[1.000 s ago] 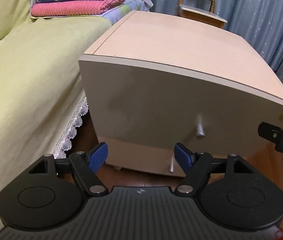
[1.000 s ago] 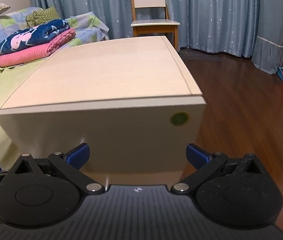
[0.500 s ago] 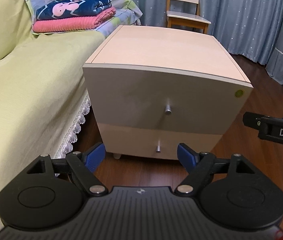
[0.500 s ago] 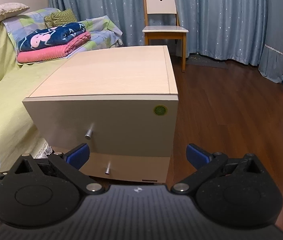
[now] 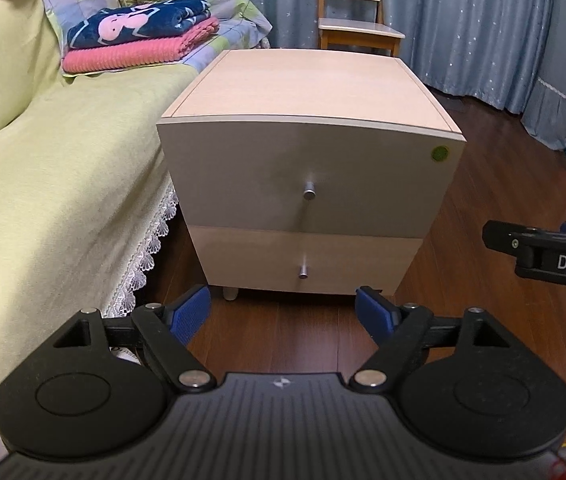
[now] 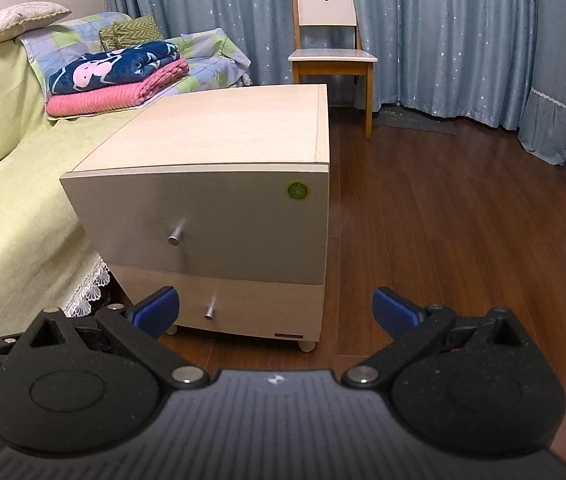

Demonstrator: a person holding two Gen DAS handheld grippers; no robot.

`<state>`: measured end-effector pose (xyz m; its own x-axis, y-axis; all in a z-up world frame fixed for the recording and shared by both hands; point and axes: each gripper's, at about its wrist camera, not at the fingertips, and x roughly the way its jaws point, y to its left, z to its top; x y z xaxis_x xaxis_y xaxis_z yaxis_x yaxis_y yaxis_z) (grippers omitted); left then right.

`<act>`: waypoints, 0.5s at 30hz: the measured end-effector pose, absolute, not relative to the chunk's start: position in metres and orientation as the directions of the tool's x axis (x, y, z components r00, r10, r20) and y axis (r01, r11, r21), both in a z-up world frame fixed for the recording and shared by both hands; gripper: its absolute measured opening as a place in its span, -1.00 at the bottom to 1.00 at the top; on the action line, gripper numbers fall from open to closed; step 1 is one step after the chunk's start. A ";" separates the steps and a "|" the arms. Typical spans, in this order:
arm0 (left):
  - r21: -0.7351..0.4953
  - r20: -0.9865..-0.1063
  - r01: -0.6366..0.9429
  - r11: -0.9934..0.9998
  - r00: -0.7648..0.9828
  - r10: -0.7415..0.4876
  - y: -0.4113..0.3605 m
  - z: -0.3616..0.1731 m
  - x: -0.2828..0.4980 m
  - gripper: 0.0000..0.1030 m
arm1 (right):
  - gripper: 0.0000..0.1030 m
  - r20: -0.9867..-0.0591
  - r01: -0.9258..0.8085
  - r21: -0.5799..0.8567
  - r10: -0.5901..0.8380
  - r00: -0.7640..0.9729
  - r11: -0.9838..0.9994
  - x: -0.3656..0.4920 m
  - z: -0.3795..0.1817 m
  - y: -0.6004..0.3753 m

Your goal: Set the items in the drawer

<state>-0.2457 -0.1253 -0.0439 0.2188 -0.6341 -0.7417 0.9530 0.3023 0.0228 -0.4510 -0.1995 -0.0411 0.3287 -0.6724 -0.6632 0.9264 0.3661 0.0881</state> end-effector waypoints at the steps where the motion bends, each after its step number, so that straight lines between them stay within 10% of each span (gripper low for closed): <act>1: 0.027 -0.741 0.953 0.303 0.223 -0.633 -0.124 -0.044 -0.248 0.57 | 0.98 -0.662 0.926 0.086 -0.673 0.329 0.368 -0.453 -0.041 -0.198; 15: 0.072 -0.728 0.938 0.340 0.282 -0.625 -0.111 -0.036 -0.261 0.84 | 0.98 -0.695 0.914 0.015 -0.653 0.302 0.406 -0.458 -0.046 -0.185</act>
